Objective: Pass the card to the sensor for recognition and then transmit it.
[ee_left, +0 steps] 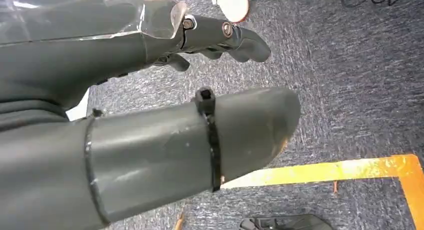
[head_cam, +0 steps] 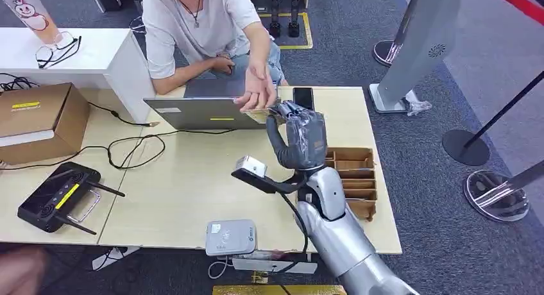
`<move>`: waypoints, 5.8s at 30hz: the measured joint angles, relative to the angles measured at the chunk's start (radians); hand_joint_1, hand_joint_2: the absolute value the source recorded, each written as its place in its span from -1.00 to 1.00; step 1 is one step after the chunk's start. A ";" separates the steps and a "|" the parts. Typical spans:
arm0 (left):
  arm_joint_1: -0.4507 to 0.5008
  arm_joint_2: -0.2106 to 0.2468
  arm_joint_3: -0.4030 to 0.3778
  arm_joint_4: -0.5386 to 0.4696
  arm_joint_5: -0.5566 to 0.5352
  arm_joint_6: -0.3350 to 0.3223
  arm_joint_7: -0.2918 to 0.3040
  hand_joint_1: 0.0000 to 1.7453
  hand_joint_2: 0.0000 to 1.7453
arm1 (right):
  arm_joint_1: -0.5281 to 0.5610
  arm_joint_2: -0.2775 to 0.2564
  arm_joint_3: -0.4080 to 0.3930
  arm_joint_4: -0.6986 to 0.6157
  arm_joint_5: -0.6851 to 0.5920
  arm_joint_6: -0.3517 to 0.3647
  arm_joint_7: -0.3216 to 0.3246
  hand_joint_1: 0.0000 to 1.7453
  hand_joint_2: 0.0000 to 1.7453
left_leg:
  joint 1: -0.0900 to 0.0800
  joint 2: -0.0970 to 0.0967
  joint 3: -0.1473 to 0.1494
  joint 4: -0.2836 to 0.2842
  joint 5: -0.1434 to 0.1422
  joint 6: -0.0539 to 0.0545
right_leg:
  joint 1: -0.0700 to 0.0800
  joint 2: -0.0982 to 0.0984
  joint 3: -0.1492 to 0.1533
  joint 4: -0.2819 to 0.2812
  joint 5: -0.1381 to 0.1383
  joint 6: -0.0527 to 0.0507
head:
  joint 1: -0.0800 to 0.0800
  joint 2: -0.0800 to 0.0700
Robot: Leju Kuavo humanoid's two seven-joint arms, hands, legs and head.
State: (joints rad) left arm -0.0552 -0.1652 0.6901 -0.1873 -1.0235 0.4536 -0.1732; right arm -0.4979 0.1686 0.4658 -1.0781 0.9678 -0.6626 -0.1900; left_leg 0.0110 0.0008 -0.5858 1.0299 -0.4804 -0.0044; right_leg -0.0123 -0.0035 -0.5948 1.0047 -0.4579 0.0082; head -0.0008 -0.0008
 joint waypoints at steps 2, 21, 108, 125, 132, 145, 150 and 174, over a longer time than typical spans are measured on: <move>-0.001 0.000 -0.004 0.000 -0.002 -0.001 0.002 -1.00 -1.00 | -0.016 0.007 -0.003 0.027 0.006 -0.001 0.001 1.00 1.00 | 0.000 0.000 0.000 0.000 0.000 0.000 | 0.000 0.000 0.000 0.000 0.000 0.000 | 0.000 0.000; -0.033 -0.009 -0.023 0.000 -0.018 -0.019 0.059 -1.00 -1.00 | -0.227 0.079 -0.033 0.354 0.074 -0.015 0.072 1.00 1.00 | 0.000 0.000 0.000 0.000 0.001 0.000 | 0.000 0.000 0.000 0.000 0.001 0.000 | 0.000 0.000; -0.070 -0.003 -0.076 0.000 0.023 -0.028 0.077 -1.00 -1.00 | 0.489 -0.141 0.067 -0.512 -0.683 0.409 -0.258 -1.00 -1.00 | 0.000 0.000 0.000 0.000 0.001 0.000 | 0.000 0.000 0.000 0.000 0.000 0.000 | 0.000 0.000; -0.068 0.011 -0.076 0.000 0.041 -0.039 0.087 -1.00 -1.00 | 0.492 -0.137 0.068 -0.518 -0.623 0.431 -0.240 -1.00 -1.00 | 0.000 0.000 -0.001 0.000 0.001 0.000 | 0.000 0.000 0.000 0.000 0.000 0.000 | 0.000 0.000; -0.068 0.011 -0.076 0.000 0.032 -0.039 0.086 -1.00 -1.00 | 0.493 -0.137 0.067 -0.523 -0.594 0.423 -0.240 -1.00 -1.00 | 0.000 0.000 0.000 0.000 0.001 0.000 | 0.000 0.000 0.000 0.000 0.000 0.000 | 0.000 0.000; -0.067 0.011 -0.071 0.000 0.064 -0.030 0.076 -1.00 -1.00 | 0.498 -0.137 0.066 -0.529 -0.576 0.439 -0.229 -1.00 -1.00 | 0.000 0.000 -0.001 0.000 0.001 0.000 | 0.000 0.000 0.000 0.000 0.000 0.000 | 0.000 0.000; -0.051 0.011 -0.052 0.000 0.099 -0.012 0.047 -1.00 -1.00 | 0.467 -0.119 0.070 -0.512 -0.568 0.465 -0.209 -1.00 -1.00 | 0.000 0.000 -0.001 0.000 0.001 0.000 | 0.000 0.000 0.000 0.000 0.000 0.000 | 0.000 0.000; -0.055 0.007 -0.033 0.000 0.084 -0.003 0.069 -1.00 -1.00 | 0.432 -0.090 0.009 -0.424 -0.026 0.249 -0.027 -1.00 -1.00 | 0.000 0.000 0.000 0.000 0.001 0.000 | 0.000 0.000 -0.001 0.000 0.000 0.000 | 0.000 0.000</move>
State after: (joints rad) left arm -0.1105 -0.1583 0.6573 -0.1873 -0.9392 0.4509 -0.1045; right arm -0.0662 0.0790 0.4745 -1.5022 0.9420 -0.4135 -0.2166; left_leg 0.0110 0.0007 -0.5863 1.0298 -0.4792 -0.0042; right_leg -0.0123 -0.0037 -0.5953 1.0045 -0.4575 0.0080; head -0.0011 -0.0008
